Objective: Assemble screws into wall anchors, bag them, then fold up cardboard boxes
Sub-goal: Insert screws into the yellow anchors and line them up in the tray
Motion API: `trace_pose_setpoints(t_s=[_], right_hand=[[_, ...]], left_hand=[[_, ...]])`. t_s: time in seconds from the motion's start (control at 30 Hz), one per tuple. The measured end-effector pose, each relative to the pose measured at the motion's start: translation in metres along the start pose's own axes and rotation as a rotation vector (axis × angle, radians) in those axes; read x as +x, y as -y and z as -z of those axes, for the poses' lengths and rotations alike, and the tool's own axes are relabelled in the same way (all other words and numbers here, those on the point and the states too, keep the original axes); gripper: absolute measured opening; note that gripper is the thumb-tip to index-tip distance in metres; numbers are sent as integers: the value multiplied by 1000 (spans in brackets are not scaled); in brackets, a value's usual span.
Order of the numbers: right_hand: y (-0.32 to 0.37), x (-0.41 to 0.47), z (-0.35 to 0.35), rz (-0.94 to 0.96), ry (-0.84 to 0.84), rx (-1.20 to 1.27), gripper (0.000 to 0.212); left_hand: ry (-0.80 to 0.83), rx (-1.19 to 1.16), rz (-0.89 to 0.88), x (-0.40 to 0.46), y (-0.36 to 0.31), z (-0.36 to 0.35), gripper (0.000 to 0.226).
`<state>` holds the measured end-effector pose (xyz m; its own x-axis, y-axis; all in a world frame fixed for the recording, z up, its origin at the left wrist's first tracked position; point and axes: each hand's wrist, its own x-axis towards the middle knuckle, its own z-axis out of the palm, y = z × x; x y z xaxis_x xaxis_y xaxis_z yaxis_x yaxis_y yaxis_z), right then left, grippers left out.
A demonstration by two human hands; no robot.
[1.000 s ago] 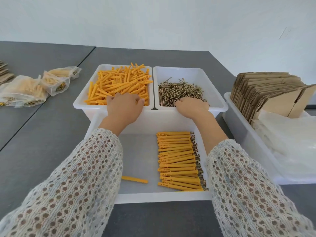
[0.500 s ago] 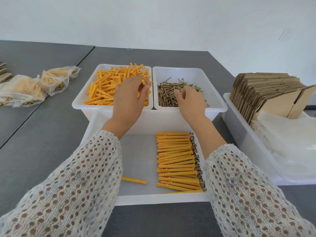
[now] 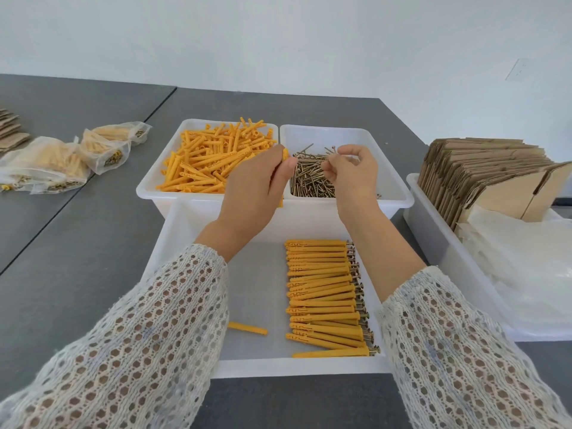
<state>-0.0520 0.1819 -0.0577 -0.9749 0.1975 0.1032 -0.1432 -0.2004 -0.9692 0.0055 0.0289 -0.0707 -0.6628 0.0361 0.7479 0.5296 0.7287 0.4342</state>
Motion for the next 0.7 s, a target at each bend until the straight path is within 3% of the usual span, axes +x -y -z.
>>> trace_pose_setpoints(t_s=[0.1,0.17,0.27,0.33,0.4,0.47,0.6,0.7], right_hand=[[4,0,2,-303,22,521,14],[3,2,5,-399,27,695,18],[0,3,3,-427,40,695,24],[-5,7,2,-420,55,658,55],[-6,11,3,-395,90,644,70],[-6,14,2,-388,116,608,61],[-8,17,4,-389,205,572,18],[-8,18,4,-357,276,500,21]], left_hand=[[-69,-113,88,1,-3,-1,25],[-108,-213,161,1,-4,-3,14],[-103,-313,268,2,0,-5,12],[-80,-366,358,2,5,-6,14],[-46,-407,415,2,8,-8,13],[5,-422,411,4,10,-10,7],[134,-333,352,7,14,-15,25],[208,-282,336,6,16,-17,27]])
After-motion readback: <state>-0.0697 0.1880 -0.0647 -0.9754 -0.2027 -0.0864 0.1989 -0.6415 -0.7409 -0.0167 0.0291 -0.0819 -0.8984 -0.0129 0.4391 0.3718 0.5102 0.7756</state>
